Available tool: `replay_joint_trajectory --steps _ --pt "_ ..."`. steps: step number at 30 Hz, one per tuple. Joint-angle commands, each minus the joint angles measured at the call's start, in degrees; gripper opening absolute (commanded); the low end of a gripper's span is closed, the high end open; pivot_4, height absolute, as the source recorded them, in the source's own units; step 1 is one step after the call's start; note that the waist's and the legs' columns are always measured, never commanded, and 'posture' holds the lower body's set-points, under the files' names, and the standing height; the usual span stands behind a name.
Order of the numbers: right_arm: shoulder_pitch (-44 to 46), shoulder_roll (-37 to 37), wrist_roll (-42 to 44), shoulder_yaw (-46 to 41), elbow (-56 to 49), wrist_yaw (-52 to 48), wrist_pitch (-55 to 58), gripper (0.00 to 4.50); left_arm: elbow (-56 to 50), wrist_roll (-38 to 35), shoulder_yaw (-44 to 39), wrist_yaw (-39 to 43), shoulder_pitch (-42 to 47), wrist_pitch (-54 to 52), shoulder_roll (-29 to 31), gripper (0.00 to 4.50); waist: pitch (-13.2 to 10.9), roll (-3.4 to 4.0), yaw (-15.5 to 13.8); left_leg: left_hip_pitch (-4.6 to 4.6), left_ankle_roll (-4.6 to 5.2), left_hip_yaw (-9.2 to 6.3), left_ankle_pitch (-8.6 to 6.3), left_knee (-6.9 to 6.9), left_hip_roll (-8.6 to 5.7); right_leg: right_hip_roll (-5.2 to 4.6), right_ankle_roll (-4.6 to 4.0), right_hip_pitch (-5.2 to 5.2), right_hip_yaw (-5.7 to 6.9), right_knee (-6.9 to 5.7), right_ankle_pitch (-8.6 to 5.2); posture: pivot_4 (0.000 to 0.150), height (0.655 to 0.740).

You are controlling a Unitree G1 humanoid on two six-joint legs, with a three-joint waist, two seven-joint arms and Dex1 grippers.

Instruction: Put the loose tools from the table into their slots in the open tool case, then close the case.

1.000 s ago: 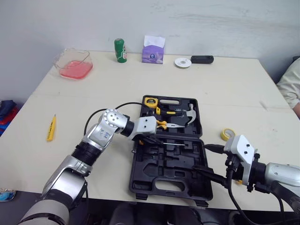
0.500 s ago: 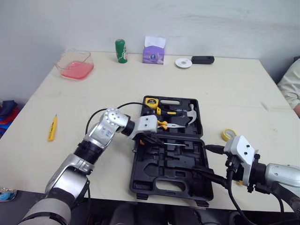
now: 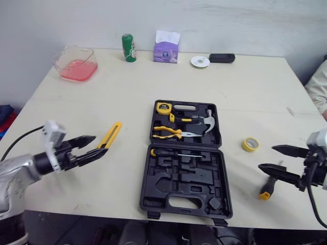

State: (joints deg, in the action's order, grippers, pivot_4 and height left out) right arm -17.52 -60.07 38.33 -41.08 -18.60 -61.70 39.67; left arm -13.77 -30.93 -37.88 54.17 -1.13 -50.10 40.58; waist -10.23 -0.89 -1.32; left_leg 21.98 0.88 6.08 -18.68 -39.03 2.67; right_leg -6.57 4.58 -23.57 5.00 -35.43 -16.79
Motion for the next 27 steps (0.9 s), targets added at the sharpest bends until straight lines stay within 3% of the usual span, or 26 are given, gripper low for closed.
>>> replay_joint_trajectory --steps 1,5,8,15,18,23,27 --pt "-2.9 -3.0 -5.9 -5.9 9.9 -4.9 -4.7 4.50 2.5 0.1 -10.3 -1.7 -6.1 2.6 1.6 4.39 0.0 0.00 -0.1 0.00 -0.10 0.01 -0.06 0.01 0.00 -0.02 -0.25 -0.04 -0.02 0.01 -0.13 0.150 0.7244" --pt "-3.9 -6.4 -12.1 -7.7 23.9 -8.4 -12.0 4.50 6.4 2.2 -18.5 0.1 -17.5 8.2 3.3 4.39 0.0 0.01 0.1 0.11 -0.09 0.03 -0.11 0.12 0.05 -0.02 -0.54 -0.15 -0.03 0.09 -0.30 0.150 0.7244" --pt "-1.3 -7.8 -15.1 -6.1 32.4 -8.1 -17.0 4.50 13.8 3.4 -21.6 0.7 -21.1 12.8 5.8 4.39 0.0 0.07 0.4 0.10 -0.17 0.13 -0.14 0.31 0.10 0.00 -0.63 -0.35 -0.06 0.15 -0.35 0.150 0.7244" --pt "-0.3 -6.4 -16.3 -5.7 32.4 -8.9 -19.1 4.50 18.7 3.1 -18.6 0.7 -18.7 17.5 8.1 4.39 0.0 0.33 0.3 -0.02 -0.58 0.24 0.06 0.83 0.06 -0.02 -0.77 -0.45 -0.12 0.08 -0.38 0.150 0.7244" --pt "-1.5 -3.1 -14.1 -7.5 25.0 -6.8 -14.8 4.50 12.8 -0.1 -14.9 0.8 -16.6 14.8 7.6 4.39 0.0 0.31 0.2 -0.02 -0.62 0.26 0.07 0.91 0.08 -0.01 -0.28 -0.48 -0.12 0.04 -0.11 0.150 0.7244" --pt "-4.7 8.4 -4.3 -10.4 -2.4 3.1 -1.3 4.50 4.3 -6.2 -3.2 2.3 -8.8 9.5 8.1 4.39 0.0 0.46 0.0 0.00 -0.79 0.19 0.10 0.99 0.12 -0.01 -0.19 -0.52 -0.12 -0.07 -0.06 0.150 0.7244" --pt "-9.0 16.4 -0.7 -13.2 -17.7 12.5 5.9 4.50 -1.7 -9.8 8.2 3.5 2.1 6.2 10.2 4.39 0.0 0.42 -0.1 0.08 -0.85 0.19 0.20 0.99 0.10 0.01 -0.18 -0.63 -0.16 -0.19 -0.06 0.150 0.7244"
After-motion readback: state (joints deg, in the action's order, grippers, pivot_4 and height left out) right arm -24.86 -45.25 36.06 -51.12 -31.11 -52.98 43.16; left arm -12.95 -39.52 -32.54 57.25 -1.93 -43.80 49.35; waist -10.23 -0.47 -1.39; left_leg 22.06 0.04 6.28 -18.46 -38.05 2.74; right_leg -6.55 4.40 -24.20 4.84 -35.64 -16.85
